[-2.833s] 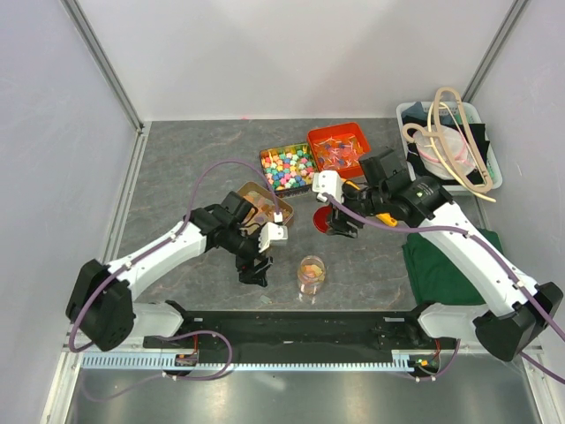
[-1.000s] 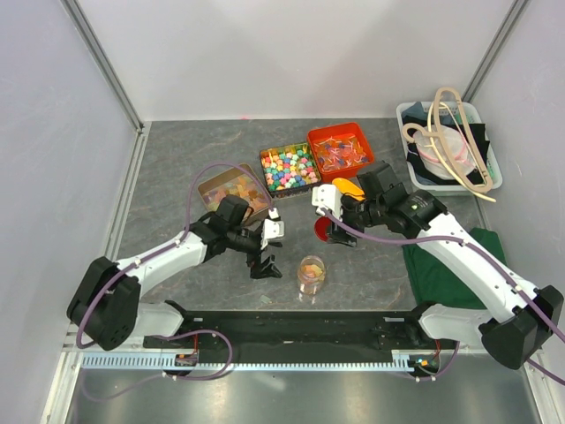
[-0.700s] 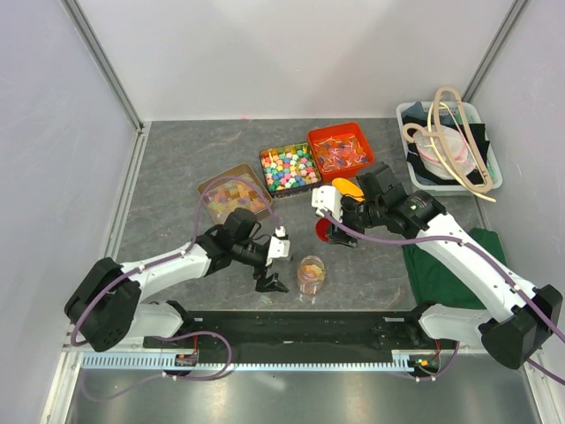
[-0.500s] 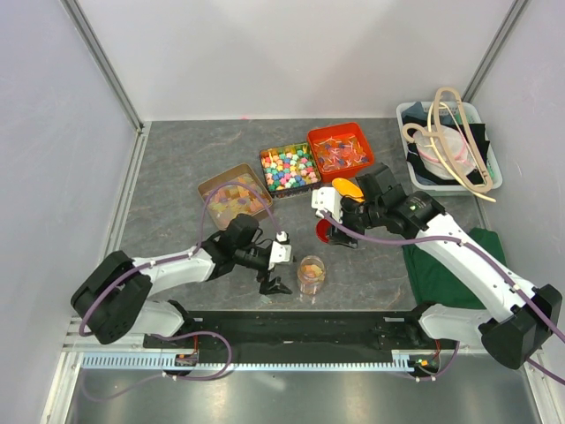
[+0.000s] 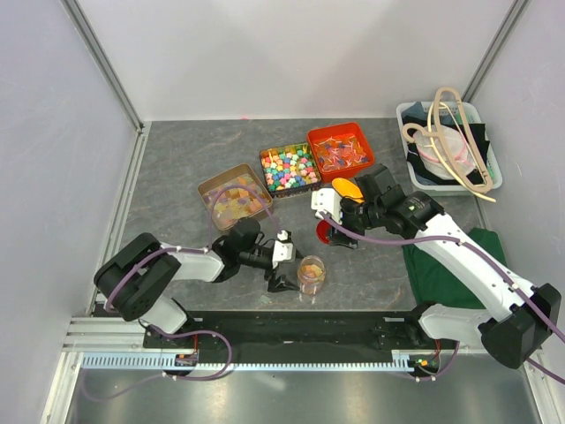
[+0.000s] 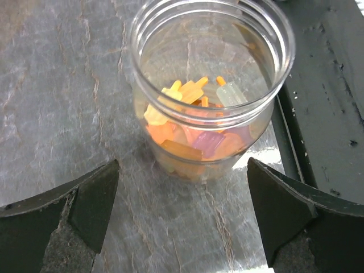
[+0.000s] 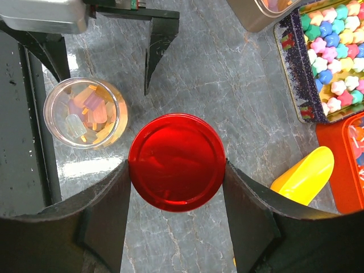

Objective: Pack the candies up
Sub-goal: Close the bottle lid on the packing bottle.

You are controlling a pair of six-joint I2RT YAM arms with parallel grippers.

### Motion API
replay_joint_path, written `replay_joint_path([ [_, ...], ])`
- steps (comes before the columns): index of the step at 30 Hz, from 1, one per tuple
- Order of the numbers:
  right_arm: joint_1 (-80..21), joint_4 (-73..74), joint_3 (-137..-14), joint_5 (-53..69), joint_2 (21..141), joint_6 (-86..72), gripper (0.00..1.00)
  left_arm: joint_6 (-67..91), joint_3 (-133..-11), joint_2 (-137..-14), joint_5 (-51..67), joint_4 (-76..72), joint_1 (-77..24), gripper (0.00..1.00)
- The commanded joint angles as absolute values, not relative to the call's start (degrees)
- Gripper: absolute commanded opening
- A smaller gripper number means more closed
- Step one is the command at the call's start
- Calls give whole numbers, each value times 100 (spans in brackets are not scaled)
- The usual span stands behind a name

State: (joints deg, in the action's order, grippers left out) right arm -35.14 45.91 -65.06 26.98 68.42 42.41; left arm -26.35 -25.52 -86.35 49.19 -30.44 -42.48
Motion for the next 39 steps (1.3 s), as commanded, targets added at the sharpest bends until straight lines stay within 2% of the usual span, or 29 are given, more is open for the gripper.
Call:
replay_joint_path([
  [1, -3533, 4561, -6460, 2690, 6899, 4359, 65, -2408, -2356, -8920, 5378, -4209, -4289, 100],
  [9, -3524, 4632, -6433, 2663, 6899, 4447, 65, -2294, -2215, -9632, 5967, -5525, -4342, 100],
  [16, -3533, 5070, -6592, 2882, 6979, 4658, 65, -2049, -2294, -9993, 5959, -6108, -4394, 99],
  [28, -3726, 5370, -6715, 3041, 7093, 4773, 64, -1916, -2496, -10230, 5880, -6233, -4465, 99],
  [35, -3867, 5484, -6759, 3085, 7102, 4843, 64, -2013, -2654, -10309, 5827, -5986, -4518, 87],
  [38, -3964, 5563, -6794, 3138, 7110, 4895, 64, -2048, -2786, -10336, 5871, -5654, -4526, 74],
  [39, -3999, 5598, -6803, 3172, 7110, 4904, 64, -2074, -2821, -10345, 5888, -5556, -4526, 66],
])
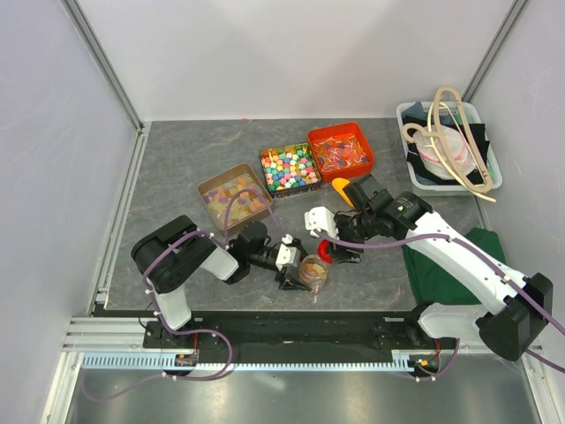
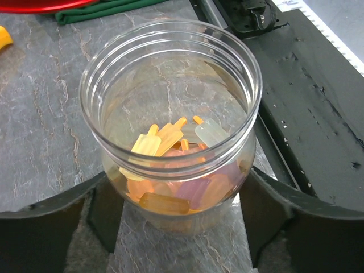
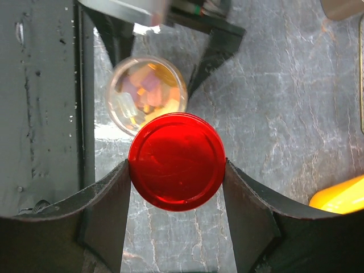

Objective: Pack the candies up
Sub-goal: Close the bottle lid on the packing bottle.

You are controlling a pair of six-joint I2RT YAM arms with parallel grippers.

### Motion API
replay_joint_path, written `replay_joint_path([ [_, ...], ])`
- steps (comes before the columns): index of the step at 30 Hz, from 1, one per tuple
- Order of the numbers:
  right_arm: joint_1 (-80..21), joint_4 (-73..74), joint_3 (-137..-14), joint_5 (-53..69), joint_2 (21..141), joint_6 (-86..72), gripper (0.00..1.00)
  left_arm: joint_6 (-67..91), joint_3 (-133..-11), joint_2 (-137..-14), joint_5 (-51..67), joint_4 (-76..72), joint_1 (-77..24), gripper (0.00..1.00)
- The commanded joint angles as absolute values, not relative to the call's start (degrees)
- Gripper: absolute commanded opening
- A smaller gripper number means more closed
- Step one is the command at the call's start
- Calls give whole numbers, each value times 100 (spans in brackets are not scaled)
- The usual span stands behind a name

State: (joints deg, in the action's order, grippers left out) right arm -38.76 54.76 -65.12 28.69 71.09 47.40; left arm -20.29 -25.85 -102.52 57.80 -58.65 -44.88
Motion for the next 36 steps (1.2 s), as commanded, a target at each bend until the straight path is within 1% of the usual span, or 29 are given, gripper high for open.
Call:
replay_joint_path([
  [1, -4051, 5599, -6803, 3190, 7119, 4913, 64, -2092, -2900, -10345, 5897, -5476, -4526, 65],
  [10, -4368, 5476, -6847, 3428, 7365, 4904, 61, -2162, -2918, -10362, 5494, -5563, -4518, 66],
  [18, -4438, 5115, -6812, 3621, 7664, 4711, 58, -2215, -2962, -10398, 5273, -5599, -4509, 65],
  [25, -4447, 4773, -6601, 3525, 7620, 4588, 58, -2092, -2909, -10371, 5352, -5783, -4456, 65],
  [36, -4368, 4869, -6451, 3410, 7576, 4658, 59, -2004, -2865, -10336, 5361, -5950, -4351, 64],
])
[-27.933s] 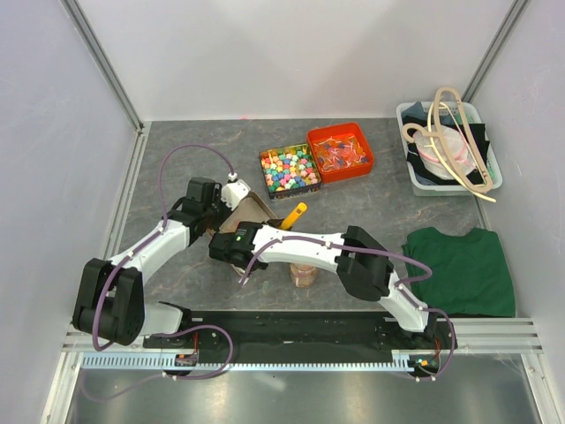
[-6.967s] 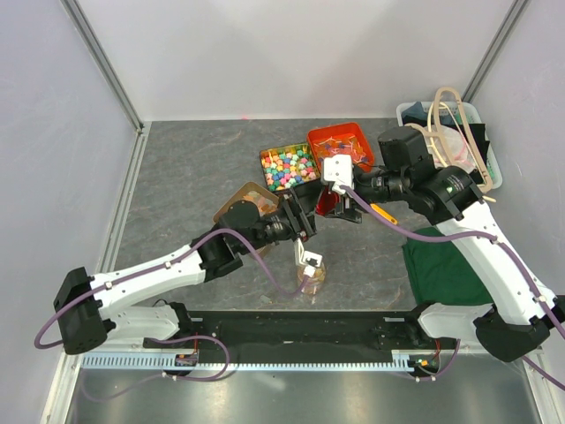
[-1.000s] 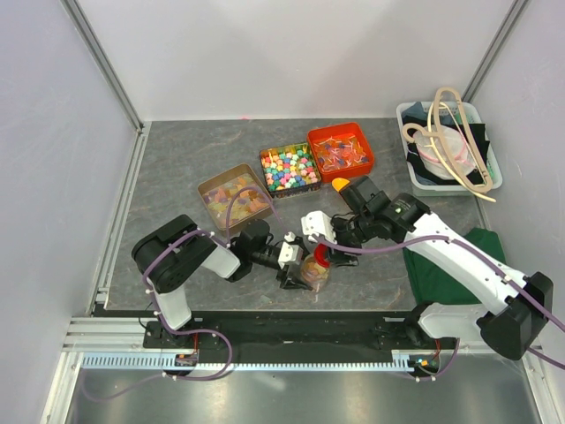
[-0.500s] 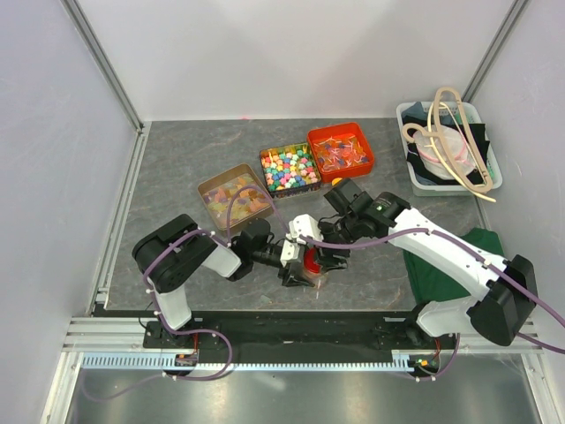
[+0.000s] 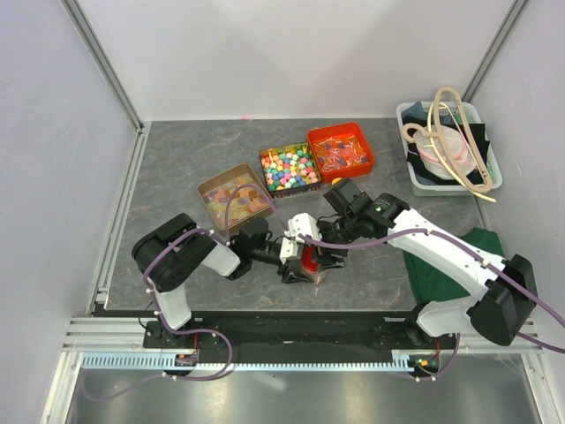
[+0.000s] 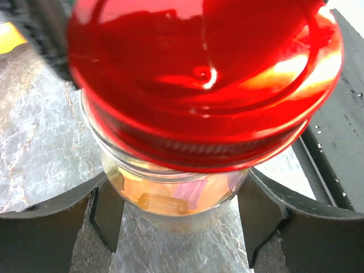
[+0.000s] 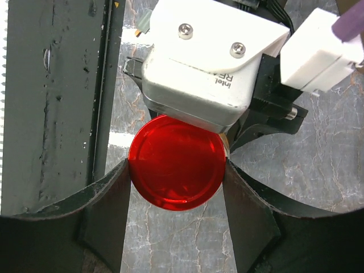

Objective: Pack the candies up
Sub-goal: Close the bottle lid on the packing bottle.

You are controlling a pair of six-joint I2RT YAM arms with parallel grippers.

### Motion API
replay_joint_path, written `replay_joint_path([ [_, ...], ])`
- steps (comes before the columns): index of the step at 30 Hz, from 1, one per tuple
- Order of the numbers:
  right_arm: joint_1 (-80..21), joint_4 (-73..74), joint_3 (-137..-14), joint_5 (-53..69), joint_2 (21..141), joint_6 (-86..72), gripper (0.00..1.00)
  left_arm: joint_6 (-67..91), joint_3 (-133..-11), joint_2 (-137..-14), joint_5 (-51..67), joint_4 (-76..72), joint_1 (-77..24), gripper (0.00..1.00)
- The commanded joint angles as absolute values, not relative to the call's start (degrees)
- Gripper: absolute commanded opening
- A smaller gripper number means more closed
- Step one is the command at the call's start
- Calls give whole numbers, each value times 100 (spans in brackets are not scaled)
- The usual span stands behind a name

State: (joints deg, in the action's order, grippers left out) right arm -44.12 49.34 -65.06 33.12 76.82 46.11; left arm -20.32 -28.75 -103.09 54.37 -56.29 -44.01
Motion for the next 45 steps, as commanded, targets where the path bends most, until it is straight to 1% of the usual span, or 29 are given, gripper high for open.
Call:
replay_joint_path([
  [1, -4351, 4869, -6442, 3419, 7559, 4667, 59, -1978, -2857, -10345, 5370, -5950, -4359, 64],
  [9, -4298, 4843, -6372, 3349, 7682, 4737, 59, -1978, -2865, -10345, 5344, -5968, -4333, 63],
  [14, -4166, 4764, -6311, 3366, 7682, 4720, 60, -1951, -2865, -10345, 5317, -5977, -4298, 61],
  [27, -4034, 4544, -6284, 3700, 7928, 4579, 60, -1925, -2865, -10336, 5370, -6003, -4280, 61],
  [36, -4060, 4491, -6258, 3683, 7980, 4553, 60, -1899, -2865, -10336, 5388, -6012, -4271, 61],
  [40, -4104, 4456, -6214, 3551, 8068, 4553, 63, -1899, -2874, -10336, 5388, -6012, -4271, 61],
  [44, -4157, 4430, -6179, 3472, 8165, 4553, 70, -1898, -2865, -10327, 5388, -6020, -4271, 61],
  [45, -4166, 4447, -6187, 3472, 8191, 4553, 73, -1890, -2865, -10327, 5388, -6012, -4271, 61],
])
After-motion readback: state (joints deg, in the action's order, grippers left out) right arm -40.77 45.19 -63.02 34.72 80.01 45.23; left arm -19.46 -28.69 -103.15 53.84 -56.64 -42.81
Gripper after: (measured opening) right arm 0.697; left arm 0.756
